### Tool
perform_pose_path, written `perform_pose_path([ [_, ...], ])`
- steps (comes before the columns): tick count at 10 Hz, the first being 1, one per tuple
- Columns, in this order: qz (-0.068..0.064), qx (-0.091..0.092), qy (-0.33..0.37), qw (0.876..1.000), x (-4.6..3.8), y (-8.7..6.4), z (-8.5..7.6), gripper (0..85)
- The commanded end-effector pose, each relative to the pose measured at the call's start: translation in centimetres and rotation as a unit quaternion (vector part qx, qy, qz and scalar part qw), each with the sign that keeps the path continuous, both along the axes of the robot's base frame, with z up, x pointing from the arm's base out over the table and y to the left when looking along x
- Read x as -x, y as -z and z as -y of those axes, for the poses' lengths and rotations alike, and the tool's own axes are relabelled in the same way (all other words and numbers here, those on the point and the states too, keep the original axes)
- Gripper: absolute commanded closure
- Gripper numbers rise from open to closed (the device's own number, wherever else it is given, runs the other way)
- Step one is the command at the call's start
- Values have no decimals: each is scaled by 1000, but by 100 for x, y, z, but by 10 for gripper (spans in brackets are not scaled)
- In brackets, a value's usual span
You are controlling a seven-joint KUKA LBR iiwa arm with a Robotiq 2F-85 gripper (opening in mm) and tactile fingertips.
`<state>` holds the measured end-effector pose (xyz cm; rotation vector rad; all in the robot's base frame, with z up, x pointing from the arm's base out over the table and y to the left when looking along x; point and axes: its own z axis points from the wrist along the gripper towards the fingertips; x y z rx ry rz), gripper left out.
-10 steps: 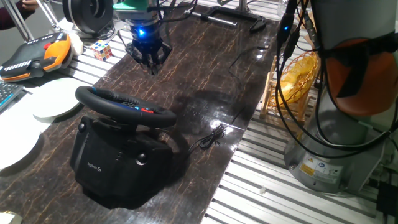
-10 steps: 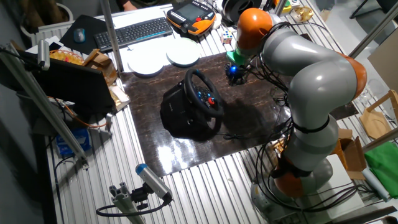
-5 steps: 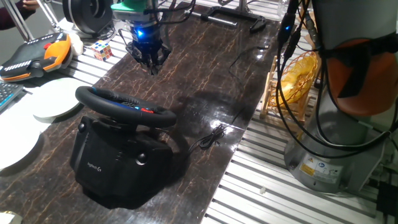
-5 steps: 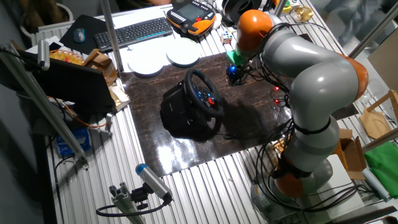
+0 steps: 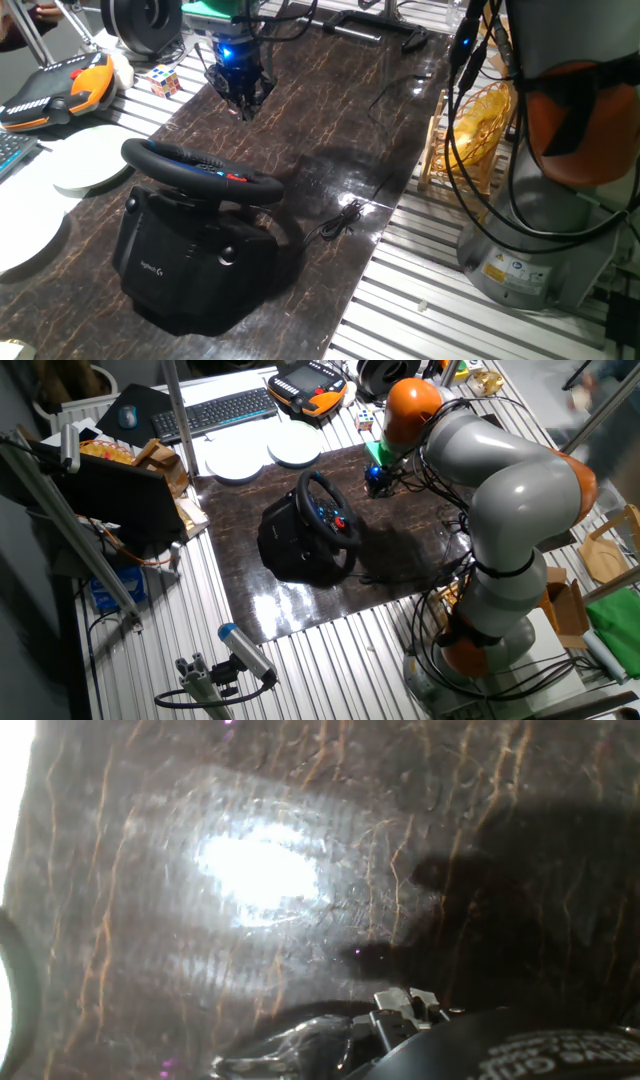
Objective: Rotate the steering wheel 90 degrees counterclockwise
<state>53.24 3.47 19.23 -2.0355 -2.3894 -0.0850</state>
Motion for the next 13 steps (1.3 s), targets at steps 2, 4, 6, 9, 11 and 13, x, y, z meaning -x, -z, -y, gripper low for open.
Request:
perform_pose_path([
  [2, -6, -2, 6, 1000, 16, -23, -18, 843],
  [4, -6, -2, 14, 1000, 23, 13, -45, 843],
  [6, -3, -8, 24, 1000, -1, 92, -74, 843],
  [9, -5, -16, 38, 999, -48, 207, -137, 843],
  [11, 1, -15, 42, 999, -74, 326, -192, 843],
  [13, 0, -16, 44, 999, -86, 335, -207, 843],
])
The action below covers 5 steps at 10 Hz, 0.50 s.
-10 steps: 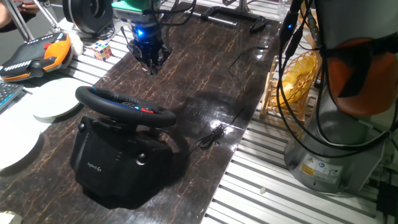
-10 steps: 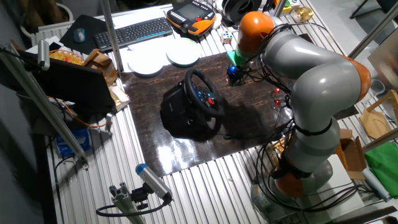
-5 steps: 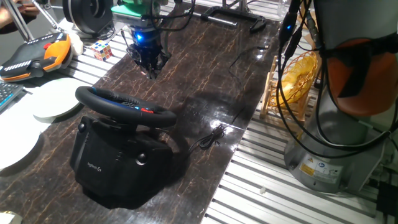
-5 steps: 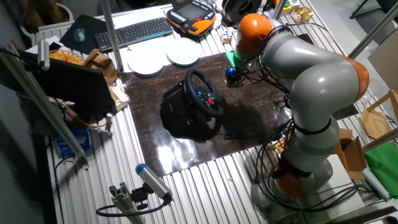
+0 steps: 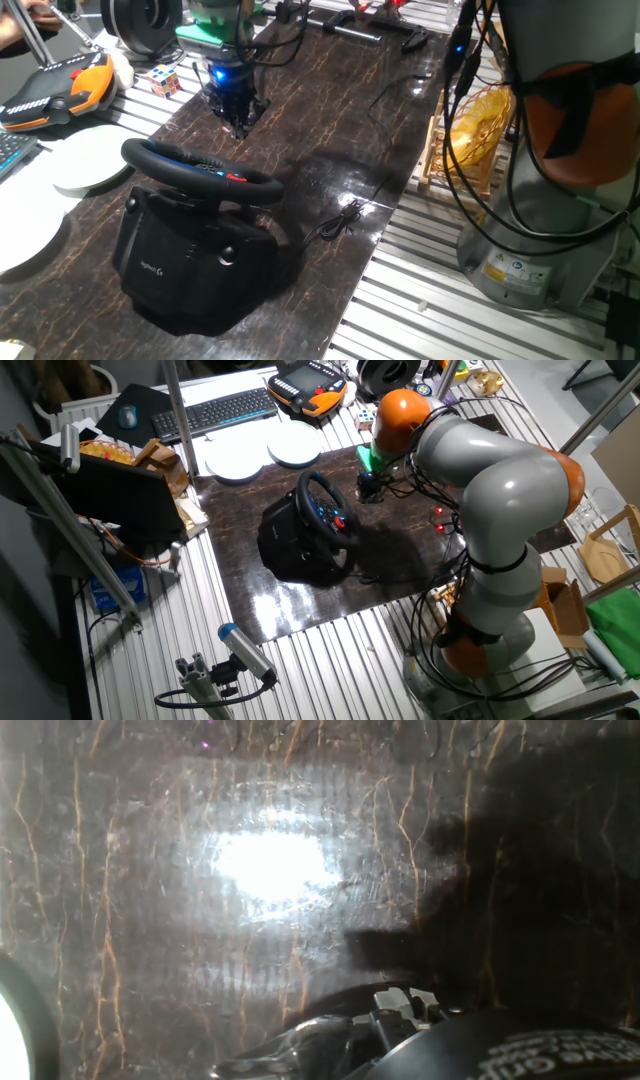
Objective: Rotate the steering wheel 90 degrees counterclockwise
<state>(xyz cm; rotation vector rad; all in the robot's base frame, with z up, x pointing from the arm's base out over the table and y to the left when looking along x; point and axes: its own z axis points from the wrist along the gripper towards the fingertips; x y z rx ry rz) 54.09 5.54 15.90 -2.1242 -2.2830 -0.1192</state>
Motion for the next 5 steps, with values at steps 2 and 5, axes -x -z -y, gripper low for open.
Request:
perform_pose_path([
  [2, -12, 14, -8, 1000, -1, 1, 1, 843],
  [5, -21, 22, -33, 999, -1, 1, 1, 843],
])
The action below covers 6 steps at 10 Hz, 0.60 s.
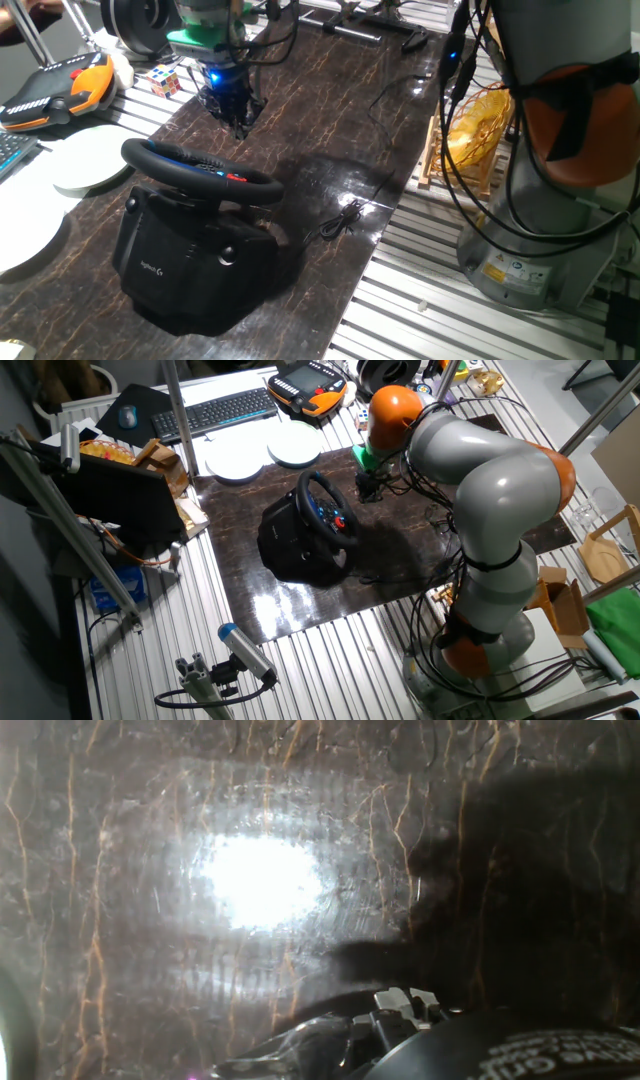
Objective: Rotate the steering wheel 90 degrees counterclockwise
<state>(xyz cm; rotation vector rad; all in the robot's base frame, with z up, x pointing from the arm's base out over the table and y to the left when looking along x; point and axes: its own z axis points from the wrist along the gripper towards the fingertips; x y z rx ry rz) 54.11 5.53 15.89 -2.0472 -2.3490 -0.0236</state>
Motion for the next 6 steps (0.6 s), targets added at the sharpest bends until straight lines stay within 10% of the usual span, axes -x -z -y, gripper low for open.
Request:
perform_pose_path([
  [1, -4, -3, -1, 1000, 0, 0, 0, 843],
  [4, -10, -17, 30, 999, -16, 2, 2, 843],
  [6, -14, -59, 85, 994, -107, 54, -62, 843],
])
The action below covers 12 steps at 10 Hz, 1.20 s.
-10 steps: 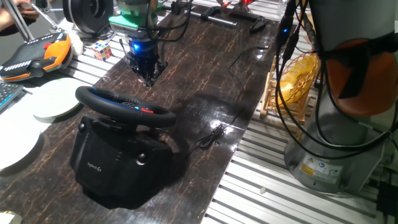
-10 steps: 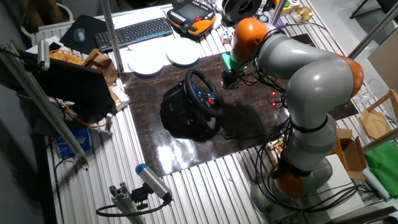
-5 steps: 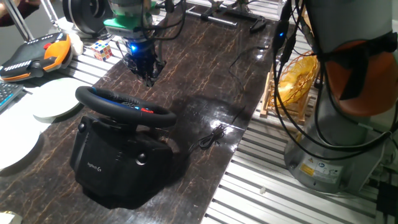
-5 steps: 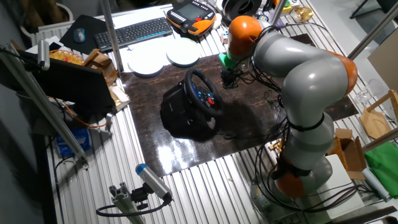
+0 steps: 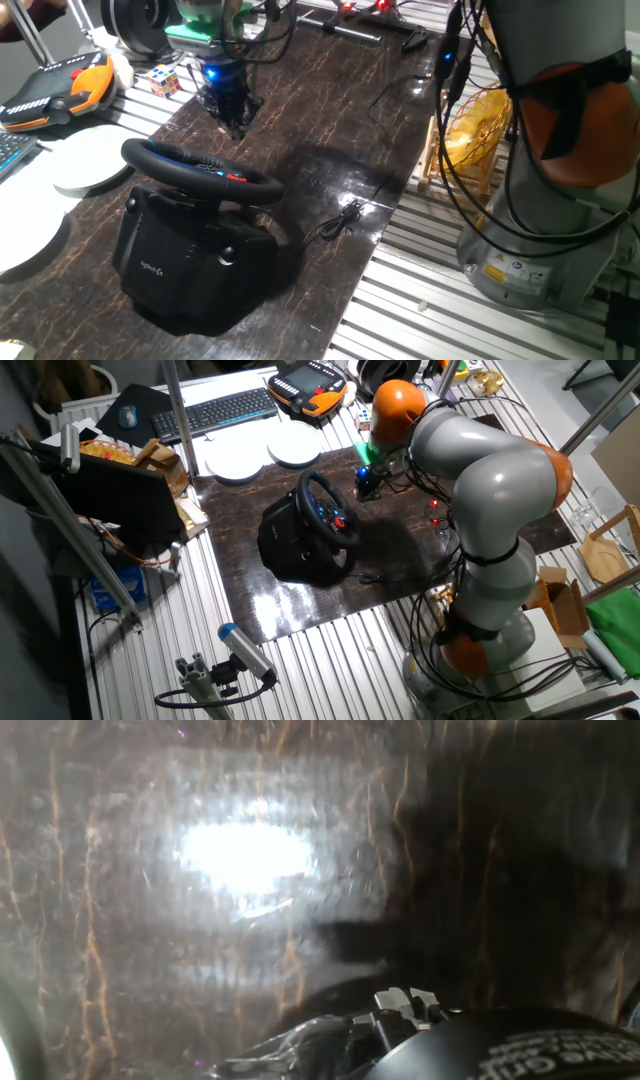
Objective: Rotate the steering wheel 90 degrees counterclockwise
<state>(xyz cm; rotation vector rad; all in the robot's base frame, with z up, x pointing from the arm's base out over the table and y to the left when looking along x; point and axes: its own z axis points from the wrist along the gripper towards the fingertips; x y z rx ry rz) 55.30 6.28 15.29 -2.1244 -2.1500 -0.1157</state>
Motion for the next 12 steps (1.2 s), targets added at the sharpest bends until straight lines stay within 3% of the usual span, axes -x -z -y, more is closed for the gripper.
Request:
perform_pose_path([
  [1, 0, -17, 37, 999, -33, 6, -36, 843],
  [4, 3, -35, 75, 997, -110, 76, -167, 843],
  [5, 20, -55, 92, 994, -123, 101, -187, 837],
  [6, 38, -67, 108, 991, -138, 113, -196, 730],
  [7, 34, -65, 110, 991, -143, 117, -195, 660],
  [9, 25, -71, 117, 990, -162, 126, -201, 673],
  [11, -7, -70, 144, 987, -194, 127, -220, 780],
  [12, -12, -68, 166, 984, -226, 127, -218, 807],
])
